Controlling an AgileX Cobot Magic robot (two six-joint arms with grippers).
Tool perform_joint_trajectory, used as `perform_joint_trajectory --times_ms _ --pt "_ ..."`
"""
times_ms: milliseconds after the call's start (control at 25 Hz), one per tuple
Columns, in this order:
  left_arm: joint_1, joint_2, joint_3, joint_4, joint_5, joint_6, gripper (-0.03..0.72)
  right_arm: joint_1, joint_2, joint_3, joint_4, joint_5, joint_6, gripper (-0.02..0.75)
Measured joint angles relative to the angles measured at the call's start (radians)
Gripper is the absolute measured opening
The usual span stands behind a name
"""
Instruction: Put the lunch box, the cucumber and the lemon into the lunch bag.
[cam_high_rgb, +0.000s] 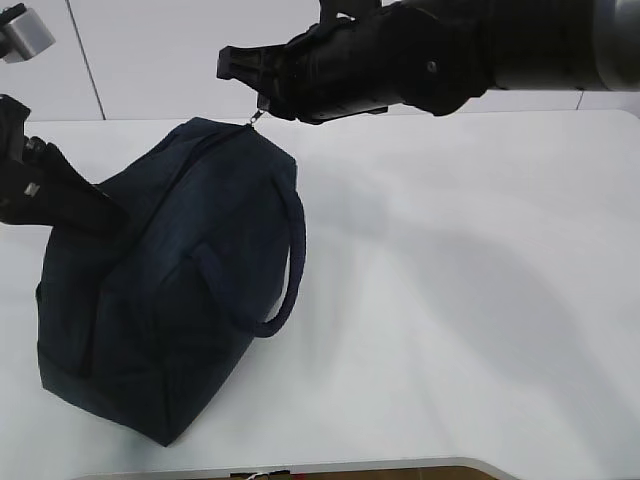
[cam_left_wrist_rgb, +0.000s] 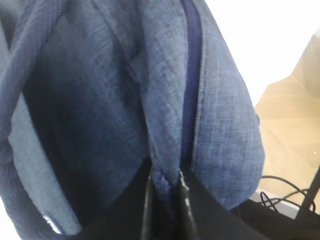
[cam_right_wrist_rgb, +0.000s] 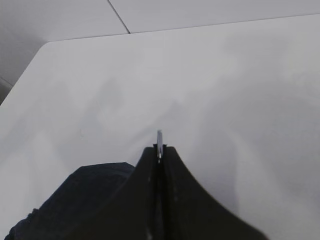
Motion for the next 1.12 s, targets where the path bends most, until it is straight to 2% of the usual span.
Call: perform_joint_trajectory --times_ms 200,320,520,800,1120 --pt "0.001 -0.003 -0.005 0.002 -0.001 -0.065 0.326 -0.002 0.0 0.0 -0.002 0.0 0.0 0.005" --pt "0.002 -0.003 -0.048 0.01 0.005 -0.112 0.404 -0.004 0.0 0.0 -0.002 -0.002 0.0 0.005" --pt "0.002 0.001 -0.138 0.01 -0.018 -0.185 0.426 -0.006 0.0 -0.002 0.0 -0.004 0.0 0.005" --pt "0.002 0.132 -0.257 -0.048 -0.048 -0.207 0.425 -0.006 0.0 -0.002 0.005 -0.004 0.0 0.005" --pt "0.002 0.233 -0.287 -0.077 -0.012 -0.209 0.405 -0.006 0.0 -0.002 0.006 -0.011 0.0 0.005"
